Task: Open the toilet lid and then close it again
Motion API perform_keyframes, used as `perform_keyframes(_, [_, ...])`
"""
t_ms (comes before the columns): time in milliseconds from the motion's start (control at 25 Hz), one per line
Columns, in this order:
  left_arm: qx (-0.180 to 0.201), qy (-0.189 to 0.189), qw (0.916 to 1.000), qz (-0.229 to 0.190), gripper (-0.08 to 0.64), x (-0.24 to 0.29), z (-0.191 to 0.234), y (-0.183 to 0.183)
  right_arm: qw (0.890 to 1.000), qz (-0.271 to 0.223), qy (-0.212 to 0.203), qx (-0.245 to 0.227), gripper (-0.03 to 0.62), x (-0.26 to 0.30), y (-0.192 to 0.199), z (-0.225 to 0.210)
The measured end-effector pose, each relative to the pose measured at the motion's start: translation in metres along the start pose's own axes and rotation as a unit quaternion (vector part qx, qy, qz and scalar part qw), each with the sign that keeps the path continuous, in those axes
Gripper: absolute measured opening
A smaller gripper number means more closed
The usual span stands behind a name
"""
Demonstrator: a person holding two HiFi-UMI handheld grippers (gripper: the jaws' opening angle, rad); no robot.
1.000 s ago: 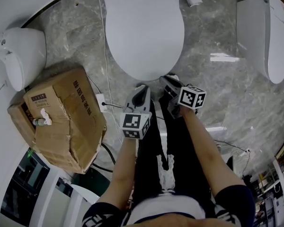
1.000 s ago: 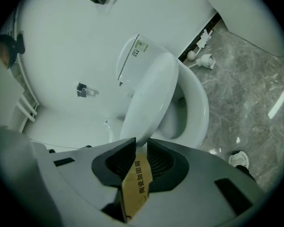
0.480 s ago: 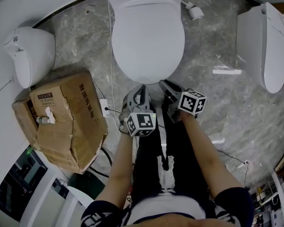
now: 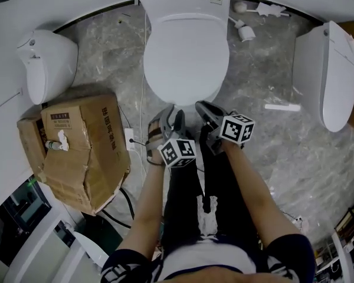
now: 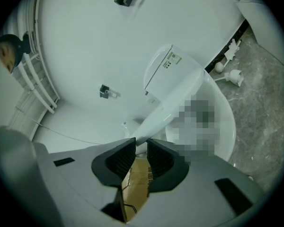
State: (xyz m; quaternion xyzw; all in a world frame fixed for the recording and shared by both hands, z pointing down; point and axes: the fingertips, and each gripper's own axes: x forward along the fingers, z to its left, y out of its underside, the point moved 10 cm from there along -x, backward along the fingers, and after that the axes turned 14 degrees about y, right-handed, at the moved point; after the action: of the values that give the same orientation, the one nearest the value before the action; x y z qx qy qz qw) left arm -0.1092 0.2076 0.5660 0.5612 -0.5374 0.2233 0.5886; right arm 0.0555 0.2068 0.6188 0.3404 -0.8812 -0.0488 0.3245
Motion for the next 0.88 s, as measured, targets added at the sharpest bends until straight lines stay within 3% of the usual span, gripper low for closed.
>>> perform_keyframes(200, [-0.012, -0.044, 0.9989, -0.011, 0.142, -0.001, 0.016, -0.012, 1.0, 0.004, -0.01, -0.028, 0.064, -0.002, -0.015, 0.009])
perform_keyframes(600, [-0.036, -0.067, 0.9954, -0.059, 0.133, -0.011, 0.043, -0.031, 0.998, -0.024, -0.01, -0.06, 0.063, -0.005, -0.042, 0.029])
perform_keyframes(760, [-0.048, -0.063, 0.9939, -0.076, 0.137, -0.018, 0.061, -0.043, 0.987, -0.042, 0.027, -0.15, 0.064, -0.011, -0.057, 0.052])
perform_keyframes(880, [-0.046, -0.055, 0.9935, -0.088, 0.139, -0.019, 0.071, -0.049, 0.961, -0.081, 0.067, -0.256, 0.064, -0.018, -0.065, 0.069])
